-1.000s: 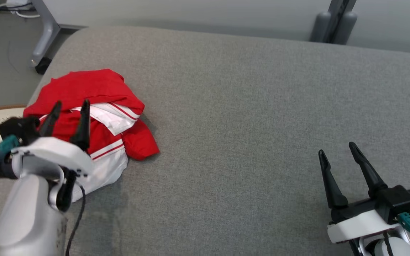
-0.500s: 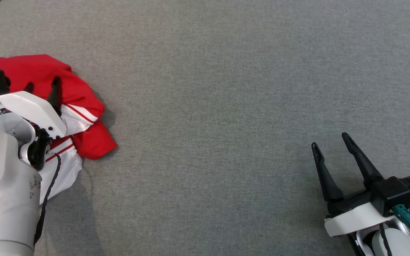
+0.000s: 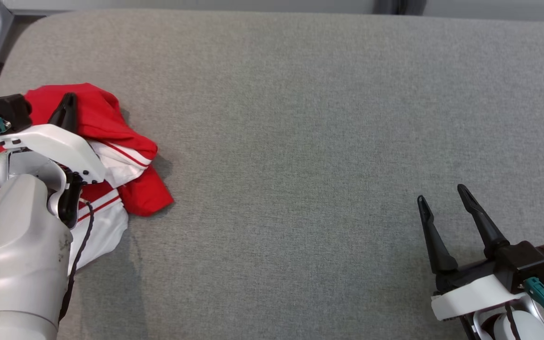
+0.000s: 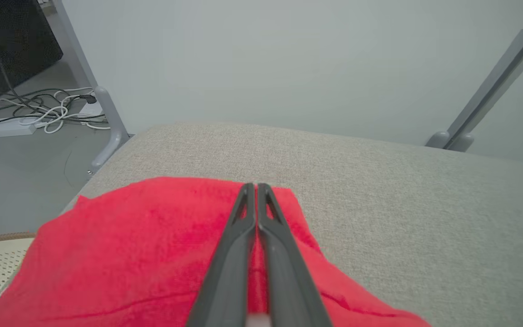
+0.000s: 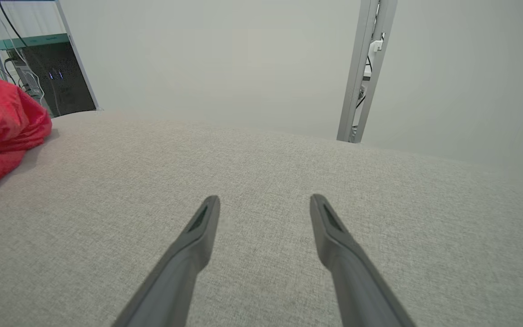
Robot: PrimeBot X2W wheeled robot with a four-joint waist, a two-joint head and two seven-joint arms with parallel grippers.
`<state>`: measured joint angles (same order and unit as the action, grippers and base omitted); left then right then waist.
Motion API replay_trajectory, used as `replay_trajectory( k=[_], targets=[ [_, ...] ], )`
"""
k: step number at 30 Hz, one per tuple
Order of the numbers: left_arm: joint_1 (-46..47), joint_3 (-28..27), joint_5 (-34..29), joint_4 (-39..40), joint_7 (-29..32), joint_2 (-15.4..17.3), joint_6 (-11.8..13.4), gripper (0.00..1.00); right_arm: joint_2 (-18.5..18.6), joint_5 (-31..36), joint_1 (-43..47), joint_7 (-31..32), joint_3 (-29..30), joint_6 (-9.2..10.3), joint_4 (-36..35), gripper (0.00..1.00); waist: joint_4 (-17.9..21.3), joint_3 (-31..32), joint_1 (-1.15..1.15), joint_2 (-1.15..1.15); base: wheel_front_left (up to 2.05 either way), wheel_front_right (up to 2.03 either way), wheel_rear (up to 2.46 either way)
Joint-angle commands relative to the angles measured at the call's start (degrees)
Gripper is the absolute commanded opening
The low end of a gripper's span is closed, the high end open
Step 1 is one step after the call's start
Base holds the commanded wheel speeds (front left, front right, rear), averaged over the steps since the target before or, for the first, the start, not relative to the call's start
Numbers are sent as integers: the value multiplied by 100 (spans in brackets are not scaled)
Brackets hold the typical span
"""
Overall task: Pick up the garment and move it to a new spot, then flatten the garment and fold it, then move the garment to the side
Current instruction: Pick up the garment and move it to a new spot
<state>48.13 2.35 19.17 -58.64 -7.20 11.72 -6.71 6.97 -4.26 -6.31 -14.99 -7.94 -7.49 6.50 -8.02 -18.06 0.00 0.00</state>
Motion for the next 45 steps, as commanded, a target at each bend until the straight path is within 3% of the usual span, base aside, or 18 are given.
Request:
replay_trajectory(
  k=[1, 8, 13, 25, 29, 36, 41, 45],
  targets=[
    [95, 58, -48, 48, -107, -9, -26, 0, -6, -35, 67, -30, 15, -1, 20, 100, -93, 163, 0, 0, 0, 0, 0],
    [201, 348, 104, 483, -358, -280, -77, 0, -121, -73, 135, -30, 10, -1, 62, 100, -117, 510, 0, 0, 0, 0, 0],
    [50, 843, 358, 1236, -215, -511, -78, 0, -209, -97, 211, -30, 54, -1, 63, 100, 49, 707, 0, 0, 0, 0, 0],
    [-525, 2087, 1203, 3822, 656, -766, -80, 0, -370, -187, 311, -30, 67, -1, 78, 100, 858, 1046, 0, 0, 0, 0, 0],
    [-714, 2422, 1276, 4307, 888, -813, 51, 0, -392, -229, 300, -30, 64, -1, 78, 100, 1149, 1057, 0, 0, 0, 0, 0],
    [-1029, 2794, 1379, 4142, 996, -853, 266, 0, -397, -325, 301, -30, 20, -1, 95, 100, 1555, 1022, 0, 0, 0, 0, 0],
    [-1338, 2878, 1311, 3164, 828, -766, 379, 0, -397, -445, 317, -30, -43, -1, 89, 100, 1776, 972, 0, 0, 0, 0, 0],
    [-1519, 2995, 1236, 2276, 531, -723, 256, 0, -398, -480, 321, -30, -9, -1, 73, 100, 1831, 919, 0, 0, 0, 0, 0]
  ],
)
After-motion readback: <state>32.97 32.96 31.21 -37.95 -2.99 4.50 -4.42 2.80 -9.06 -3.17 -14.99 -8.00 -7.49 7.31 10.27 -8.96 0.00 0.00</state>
